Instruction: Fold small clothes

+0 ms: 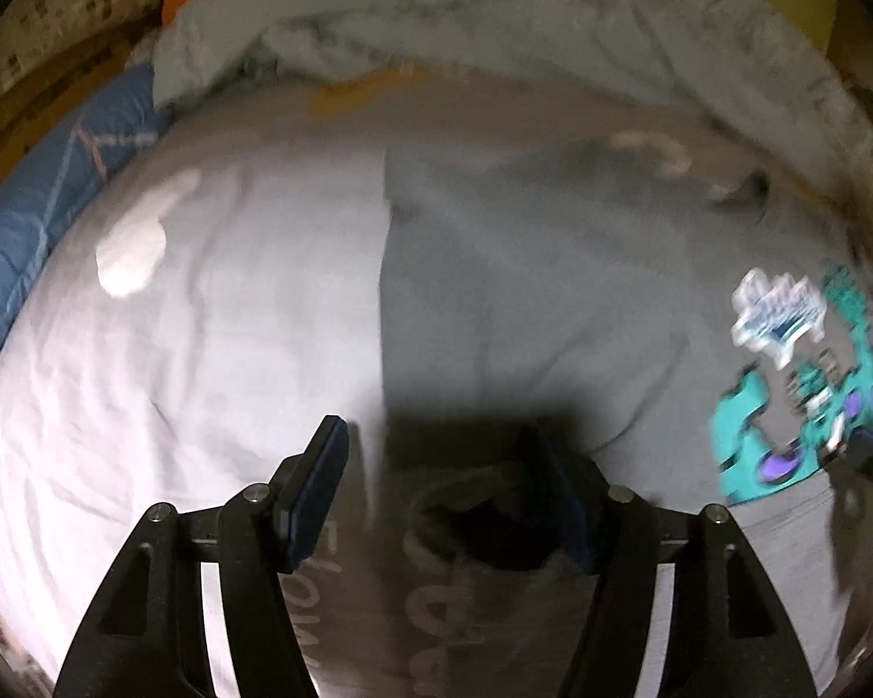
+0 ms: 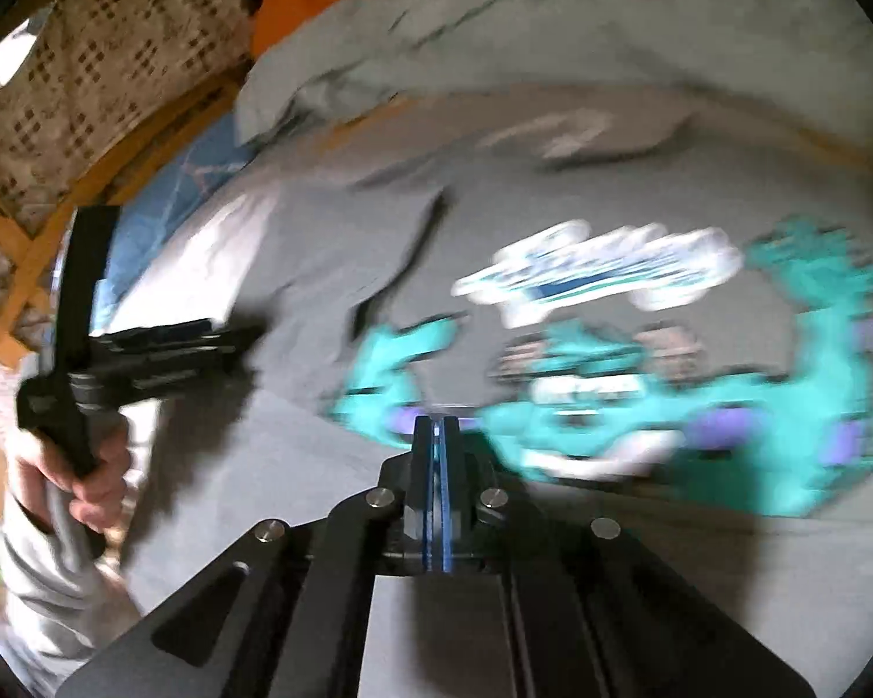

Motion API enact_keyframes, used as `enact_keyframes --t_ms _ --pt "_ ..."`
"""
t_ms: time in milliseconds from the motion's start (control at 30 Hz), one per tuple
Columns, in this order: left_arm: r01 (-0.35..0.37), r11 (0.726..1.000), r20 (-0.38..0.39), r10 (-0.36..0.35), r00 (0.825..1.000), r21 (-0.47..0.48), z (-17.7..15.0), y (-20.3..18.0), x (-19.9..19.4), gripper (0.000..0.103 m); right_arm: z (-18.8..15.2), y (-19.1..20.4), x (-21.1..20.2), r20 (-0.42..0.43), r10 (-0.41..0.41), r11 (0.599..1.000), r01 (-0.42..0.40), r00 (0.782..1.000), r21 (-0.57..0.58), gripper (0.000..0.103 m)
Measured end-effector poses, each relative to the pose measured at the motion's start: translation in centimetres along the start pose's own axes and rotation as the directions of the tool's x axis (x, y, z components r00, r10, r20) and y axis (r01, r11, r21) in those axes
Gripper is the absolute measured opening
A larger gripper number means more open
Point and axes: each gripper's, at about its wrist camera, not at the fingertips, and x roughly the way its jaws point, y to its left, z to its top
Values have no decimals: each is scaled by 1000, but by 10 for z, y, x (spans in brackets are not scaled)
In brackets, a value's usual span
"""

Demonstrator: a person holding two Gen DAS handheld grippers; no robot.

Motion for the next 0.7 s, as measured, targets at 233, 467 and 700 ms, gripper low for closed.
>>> enact_keyframes --t_ms 233,467,700 --pt "14 1000 439 -24 898 26 -3 -14 -87 84 -20 -137 -102 116 -182 959 150 977 242 27" --pt "-90 995 548 50 835 46 -9 -21 -102 90 -27 -228 -144 84 -408 892 377 909 249 50" --pt "-64 997 484 37 874 40 -8 -23 -83 90 -12 -182 -93 12 -461 854 447 887 -267 50"
